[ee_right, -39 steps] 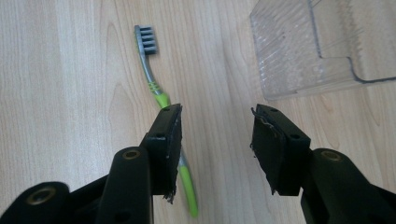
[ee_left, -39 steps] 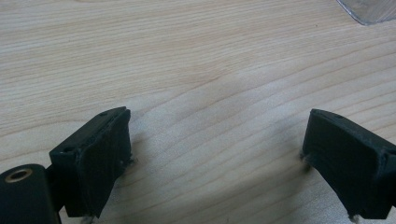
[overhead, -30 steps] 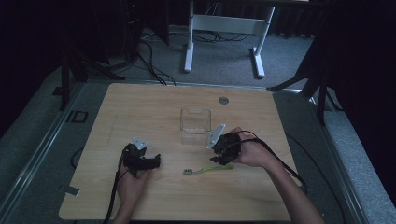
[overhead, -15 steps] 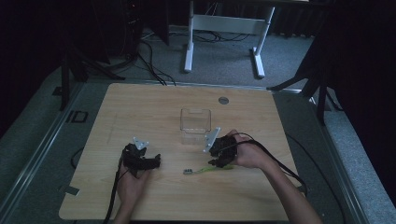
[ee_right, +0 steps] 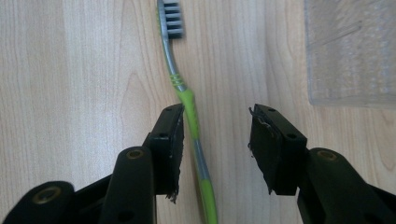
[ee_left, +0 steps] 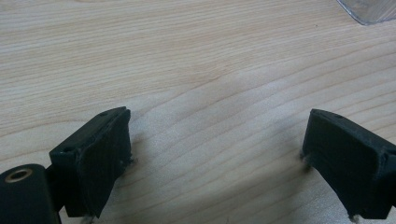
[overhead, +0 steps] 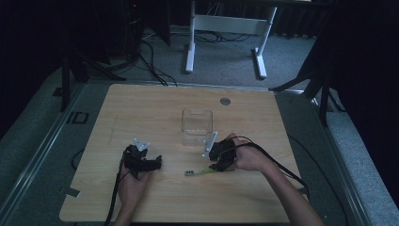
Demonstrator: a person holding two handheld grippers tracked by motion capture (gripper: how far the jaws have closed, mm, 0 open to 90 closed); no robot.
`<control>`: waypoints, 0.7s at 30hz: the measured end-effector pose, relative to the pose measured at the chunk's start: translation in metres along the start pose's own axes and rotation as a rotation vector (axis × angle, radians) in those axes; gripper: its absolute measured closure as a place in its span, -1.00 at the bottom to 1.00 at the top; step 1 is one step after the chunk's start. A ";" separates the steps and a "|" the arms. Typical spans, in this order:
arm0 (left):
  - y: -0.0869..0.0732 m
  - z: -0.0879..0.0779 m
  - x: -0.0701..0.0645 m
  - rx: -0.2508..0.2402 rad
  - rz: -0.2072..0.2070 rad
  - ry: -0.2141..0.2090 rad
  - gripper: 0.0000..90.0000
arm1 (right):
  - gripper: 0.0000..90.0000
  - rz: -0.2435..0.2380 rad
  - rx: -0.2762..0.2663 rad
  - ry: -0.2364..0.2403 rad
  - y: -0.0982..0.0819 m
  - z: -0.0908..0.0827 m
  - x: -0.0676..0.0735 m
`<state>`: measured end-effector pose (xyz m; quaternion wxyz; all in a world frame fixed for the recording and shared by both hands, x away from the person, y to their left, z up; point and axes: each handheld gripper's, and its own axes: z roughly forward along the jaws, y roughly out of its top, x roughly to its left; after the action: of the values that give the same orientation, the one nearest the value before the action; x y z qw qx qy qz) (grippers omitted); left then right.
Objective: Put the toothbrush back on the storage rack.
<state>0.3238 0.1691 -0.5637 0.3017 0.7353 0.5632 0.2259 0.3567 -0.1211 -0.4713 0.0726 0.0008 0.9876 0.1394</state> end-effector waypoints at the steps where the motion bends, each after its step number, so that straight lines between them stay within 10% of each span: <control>1: 0.000 0.000 0.000 0.000 0.000 0.000 -0.82 | 0.21 -0.001 0.004 0.002 0.000 0.001 0.000; 21: 0.000 0.000 0.000 0.000 0.000 0.000 -0.82 | 0.33 -0.038 0.069 0.043 0.001 0.016 0.001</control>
<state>0.3238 0.1691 -0.5637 0.3015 0.7354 0.5632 0.2261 0.3578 -0.1154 -0.4867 0.0540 -0.0184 0.9930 0.1036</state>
